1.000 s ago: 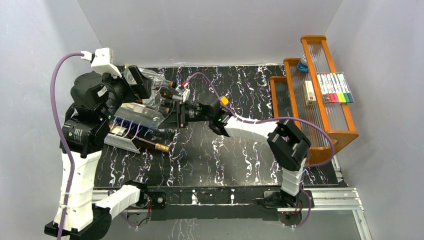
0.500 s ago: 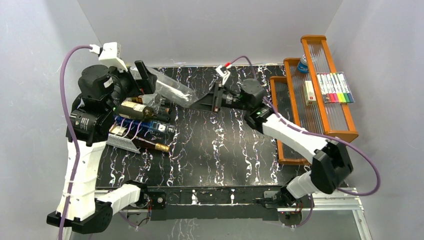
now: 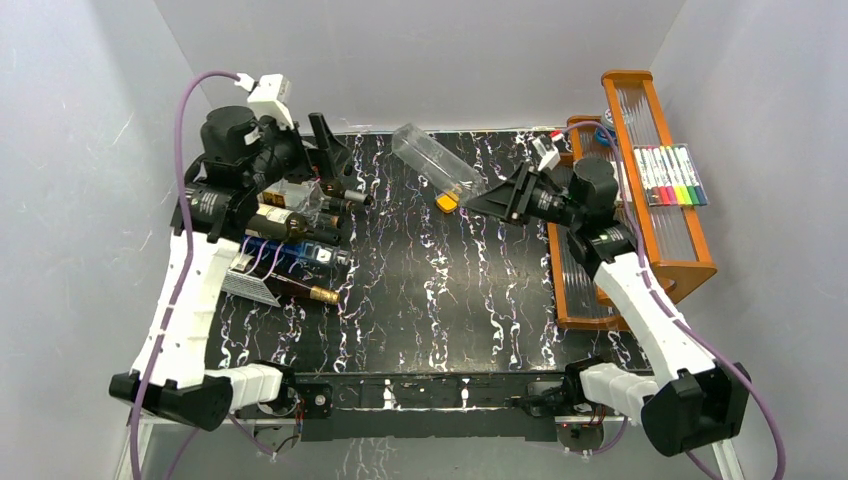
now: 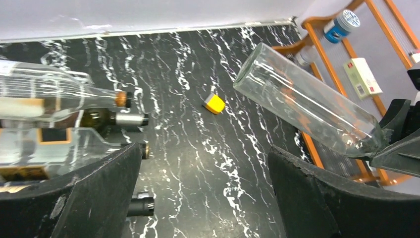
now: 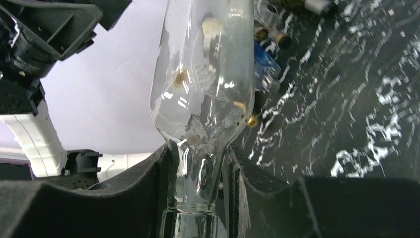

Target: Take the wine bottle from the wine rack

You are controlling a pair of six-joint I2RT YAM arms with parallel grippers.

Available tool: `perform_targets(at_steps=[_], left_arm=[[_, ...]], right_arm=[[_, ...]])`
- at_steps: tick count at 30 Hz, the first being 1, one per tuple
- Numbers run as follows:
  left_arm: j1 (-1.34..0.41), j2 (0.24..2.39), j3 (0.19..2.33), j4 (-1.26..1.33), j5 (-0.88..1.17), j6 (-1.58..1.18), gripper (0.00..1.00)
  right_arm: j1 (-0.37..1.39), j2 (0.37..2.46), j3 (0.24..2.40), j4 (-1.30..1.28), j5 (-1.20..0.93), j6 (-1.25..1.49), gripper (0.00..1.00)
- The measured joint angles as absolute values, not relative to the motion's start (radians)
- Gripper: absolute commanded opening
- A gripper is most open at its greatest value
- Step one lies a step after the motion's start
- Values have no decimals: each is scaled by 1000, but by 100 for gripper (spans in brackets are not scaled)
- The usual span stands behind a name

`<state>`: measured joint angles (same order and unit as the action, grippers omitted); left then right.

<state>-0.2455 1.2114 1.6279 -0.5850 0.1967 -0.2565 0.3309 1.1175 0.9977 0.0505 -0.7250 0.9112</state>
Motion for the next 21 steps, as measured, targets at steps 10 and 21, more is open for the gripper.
perform_targets(at_steps=[10,21], left_arm=[[-264,1341,1520,-496,434,-288,98],[-536,1359,1325,-408,482,-142,98]], right_arm=[[236,1048,965,-333,-719,718,0],[231,1119,1028,-710,-672,484,0]])
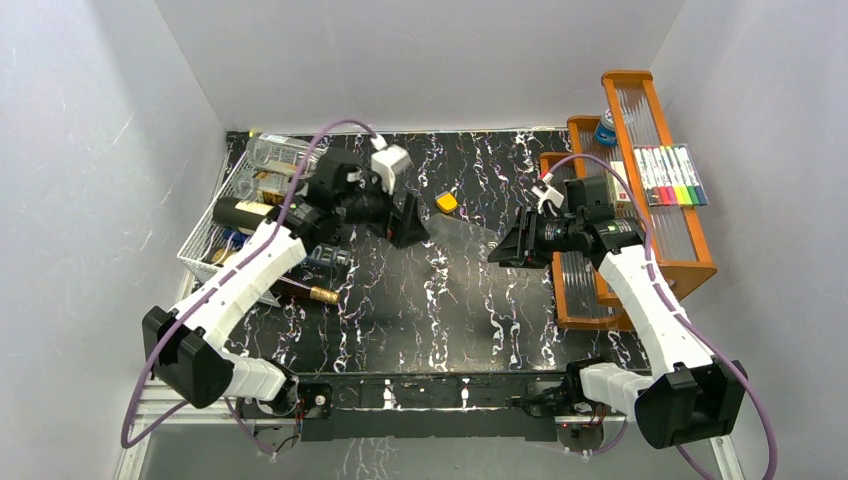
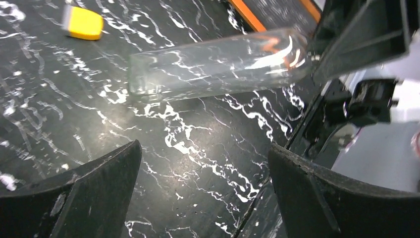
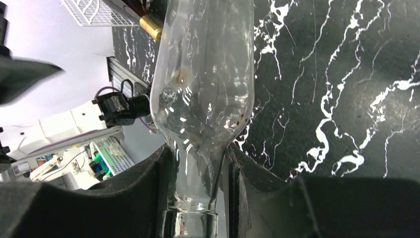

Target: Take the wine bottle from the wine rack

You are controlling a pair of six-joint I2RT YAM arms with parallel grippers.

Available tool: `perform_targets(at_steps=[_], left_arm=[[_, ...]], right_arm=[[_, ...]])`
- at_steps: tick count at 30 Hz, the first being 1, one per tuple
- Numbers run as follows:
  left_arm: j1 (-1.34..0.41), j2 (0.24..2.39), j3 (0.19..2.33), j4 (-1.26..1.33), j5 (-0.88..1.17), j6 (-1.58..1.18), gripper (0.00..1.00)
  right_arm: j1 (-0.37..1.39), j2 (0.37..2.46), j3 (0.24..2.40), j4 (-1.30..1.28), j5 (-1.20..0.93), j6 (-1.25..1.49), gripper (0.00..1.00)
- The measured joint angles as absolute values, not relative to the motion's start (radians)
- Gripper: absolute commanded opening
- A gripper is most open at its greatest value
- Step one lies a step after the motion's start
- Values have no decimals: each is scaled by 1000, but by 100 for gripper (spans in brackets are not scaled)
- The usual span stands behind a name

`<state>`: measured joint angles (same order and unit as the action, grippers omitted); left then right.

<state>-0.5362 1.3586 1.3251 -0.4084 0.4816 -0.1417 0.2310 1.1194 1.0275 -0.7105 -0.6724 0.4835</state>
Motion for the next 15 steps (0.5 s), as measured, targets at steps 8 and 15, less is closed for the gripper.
perform_targets(at_steps=[8,15], left_arm=[[-670,1317,1123,-271,489,47,98],[-750,1296,1050,-199,501,253,98]], right_arm=[[231,1155,1078,-848,-654,381,0],[231,1176,1078,-918,-648,332,0]])
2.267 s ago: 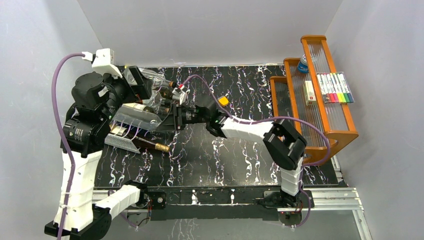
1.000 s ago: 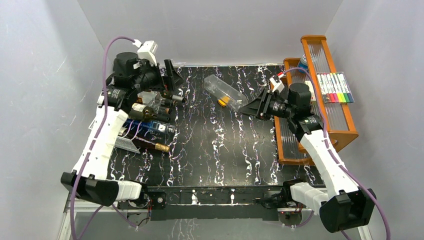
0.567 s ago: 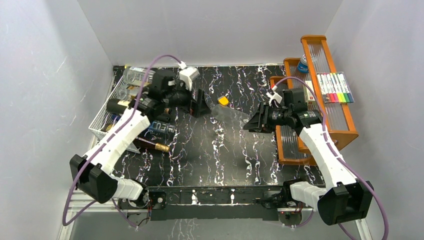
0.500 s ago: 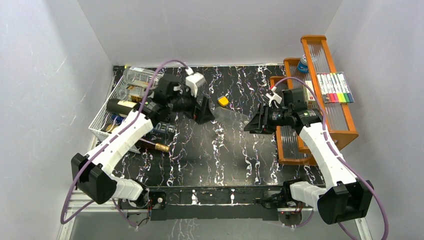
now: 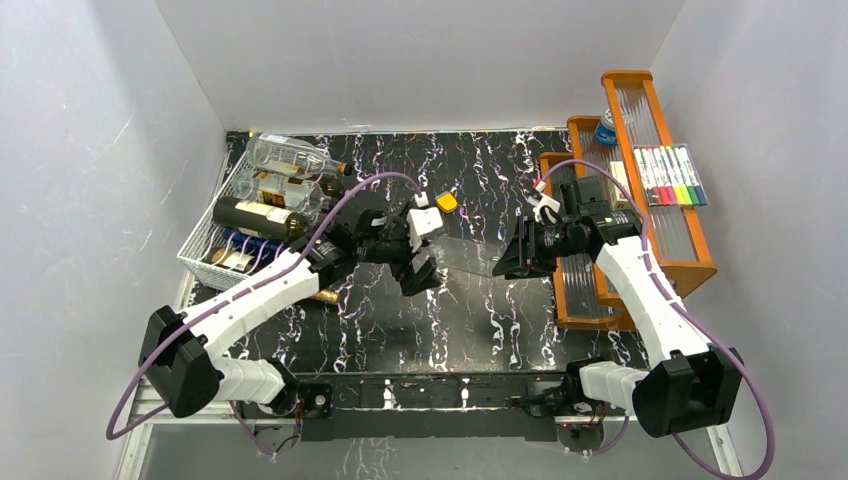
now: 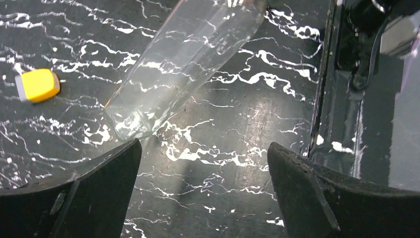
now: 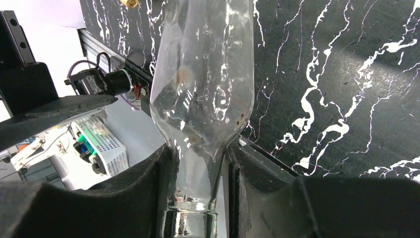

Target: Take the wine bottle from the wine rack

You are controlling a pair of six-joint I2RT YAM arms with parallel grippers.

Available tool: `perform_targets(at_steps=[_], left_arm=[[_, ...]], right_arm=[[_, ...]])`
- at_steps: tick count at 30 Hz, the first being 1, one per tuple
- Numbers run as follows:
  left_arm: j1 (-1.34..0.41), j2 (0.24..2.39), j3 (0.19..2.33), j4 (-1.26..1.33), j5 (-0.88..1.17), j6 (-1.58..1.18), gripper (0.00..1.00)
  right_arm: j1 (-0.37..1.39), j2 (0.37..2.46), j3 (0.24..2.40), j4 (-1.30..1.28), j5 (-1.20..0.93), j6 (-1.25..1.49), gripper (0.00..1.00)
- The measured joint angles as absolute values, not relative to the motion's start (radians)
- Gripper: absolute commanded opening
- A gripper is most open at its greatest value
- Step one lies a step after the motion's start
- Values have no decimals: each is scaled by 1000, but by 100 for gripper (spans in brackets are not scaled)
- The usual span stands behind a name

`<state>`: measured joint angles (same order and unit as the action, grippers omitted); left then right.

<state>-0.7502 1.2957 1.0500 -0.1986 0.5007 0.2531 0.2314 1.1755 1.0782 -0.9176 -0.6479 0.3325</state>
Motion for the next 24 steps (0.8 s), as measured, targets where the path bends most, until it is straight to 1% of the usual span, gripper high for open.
perform_targets(at_steps=[10,19,24], left_arm=[[-821,1284,960,-133,542,458,98],[-883,1374,957,11,541,485,98],[-890,1430,964,80,579,467,98]], right_arm=[[281,1189,1078,-953,-631,286,0],[356,1230,1080,-982,-630,257,0],[413,1234,1097,-996,-626,241,0]])
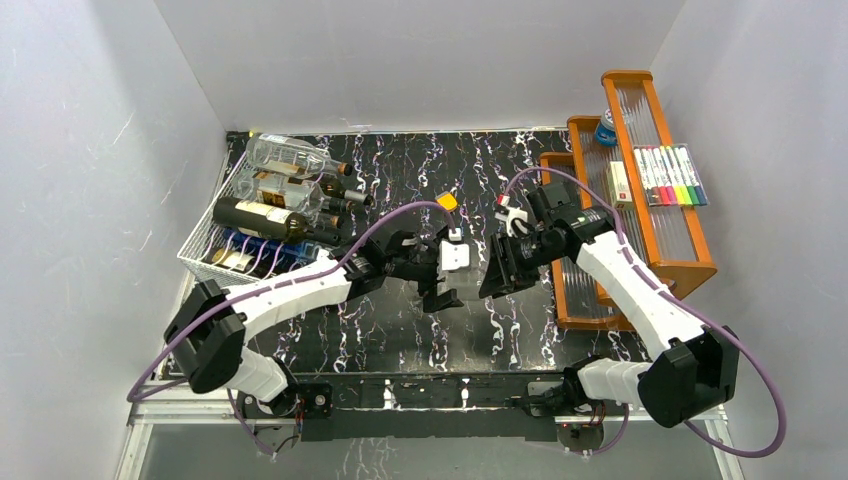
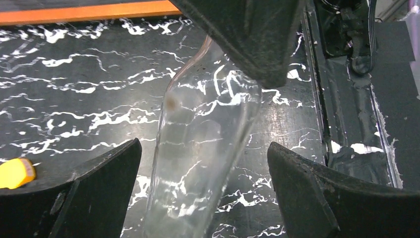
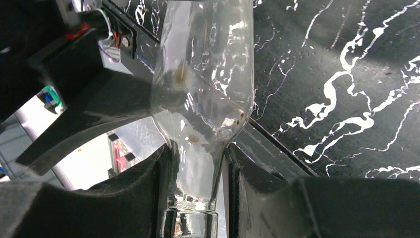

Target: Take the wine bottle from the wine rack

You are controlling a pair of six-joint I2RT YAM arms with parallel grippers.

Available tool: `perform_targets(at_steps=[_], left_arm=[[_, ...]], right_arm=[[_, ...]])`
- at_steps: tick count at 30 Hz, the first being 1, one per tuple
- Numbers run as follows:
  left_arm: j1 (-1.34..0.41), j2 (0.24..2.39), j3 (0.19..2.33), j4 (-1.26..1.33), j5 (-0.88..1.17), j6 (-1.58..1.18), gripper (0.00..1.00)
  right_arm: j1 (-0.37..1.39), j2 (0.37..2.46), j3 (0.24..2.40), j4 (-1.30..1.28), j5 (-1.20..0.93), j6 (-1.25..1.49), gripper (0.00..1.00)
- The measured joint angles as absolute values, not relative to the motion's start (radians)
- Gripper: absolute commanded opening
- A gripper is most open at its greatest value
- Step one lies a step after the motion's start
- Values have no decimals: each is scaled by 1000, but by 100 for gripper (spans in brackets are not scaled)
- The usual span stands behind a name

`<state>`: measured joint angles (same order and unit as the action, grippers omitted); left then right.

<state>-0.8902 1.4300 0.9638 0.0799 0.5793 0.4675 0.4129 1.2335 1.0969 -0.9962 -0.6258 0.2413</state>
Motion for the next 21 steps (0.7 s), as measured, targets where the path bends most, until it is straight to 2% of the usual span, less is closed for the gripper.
perform_targets(at_steps=[4,6,12,14,15,18,21], left_arm=[[-891,1483,965,81,622,458,98],[-891,1506,970,72,646,452,95],[-891,1518,972,79,689,420,54],[-894,1512,956,104,690,413,44],[-895,1507,944,116,690,400,39],[-900,1475,887,179,680,369,20],[-900,1451,847,238,661,333,11]], right_arm=[[467,1234,1105,-995,-624,227,0],[489,1234,1105,-997,-623,221,0],[520,1231,1105,-995,-614,205,0],[520,1228,1106,-992,-606,201,0],[520,1226,1107,-990,-605,197,7],[528,1224,1110,-988,-600,189,37],[531,1224,1111,-974,-598,194,62]])
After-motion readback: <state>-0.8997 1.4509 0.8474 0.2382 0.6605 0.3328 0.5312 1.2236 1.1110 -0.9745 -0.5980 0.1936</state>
